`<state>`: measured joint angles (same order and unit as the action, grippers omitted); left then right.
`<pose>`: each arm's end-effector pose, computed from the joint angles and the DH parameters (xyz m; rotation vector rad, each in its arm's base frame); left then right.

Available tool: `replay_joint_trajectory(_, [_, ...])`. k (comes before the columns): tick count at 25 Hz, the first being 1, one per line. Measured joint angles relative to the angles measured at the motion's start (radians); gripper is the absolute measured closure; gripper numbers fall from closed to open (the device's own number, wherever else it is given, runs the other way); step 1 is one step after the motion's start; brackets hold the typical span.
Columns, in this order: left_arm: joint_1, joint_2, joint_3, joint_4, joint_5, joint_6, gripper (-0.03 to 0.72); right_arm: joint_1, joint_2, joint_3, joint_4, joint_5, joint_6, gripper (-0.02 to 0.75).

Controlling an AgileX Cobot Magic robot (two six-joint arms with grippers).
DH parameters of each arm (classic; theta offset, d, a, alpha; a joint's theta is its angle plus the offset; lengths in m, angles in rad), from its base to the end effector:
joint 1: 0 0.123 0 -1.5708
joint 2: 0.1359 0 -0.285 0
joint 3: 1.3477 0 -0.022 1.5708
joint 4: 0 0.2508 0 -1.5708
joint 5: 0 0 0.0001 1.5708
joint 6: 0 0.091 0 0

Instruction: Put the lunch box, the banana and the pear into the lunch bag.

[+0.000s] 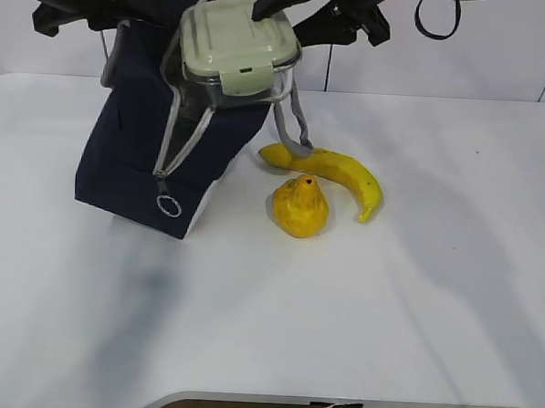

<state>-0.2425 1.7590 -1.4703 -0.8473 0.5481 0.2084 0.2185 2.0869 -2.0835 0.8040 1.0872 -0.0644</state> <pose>0.3901 -0.1332 0.3182 -0.1119 2.2383 -0.8840 0.4441 0.1581 0.3403 -0.1312 2.4400 1.1080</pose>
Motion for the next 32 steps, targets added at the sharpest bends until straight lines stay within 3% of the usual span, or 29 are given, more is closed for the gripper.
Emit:
replay_joint_trajectory(9, [-0.012, 0.0, 0.0, 0.0, -0.03, -0.013, 0.69, 0.016, 0.051, -0.002, -0.05, -0.122, 0.002, 0.33])
replay_joint_trajectory(22, [-0.039, 0.0, 0.0, -0.036, -0.065, -0.013, 0.69, 0.144, 0.139, -0.002, -0.057, -0.267, -0.05, 0.33])
replay_joint_trajectory(32, [-0.039, 0.0, 0.0, -0.049, -0.069, -0.013, 0.69, 0.167, 0.154, -0.002, -0.022, -0.294, -0.142, 0.33])
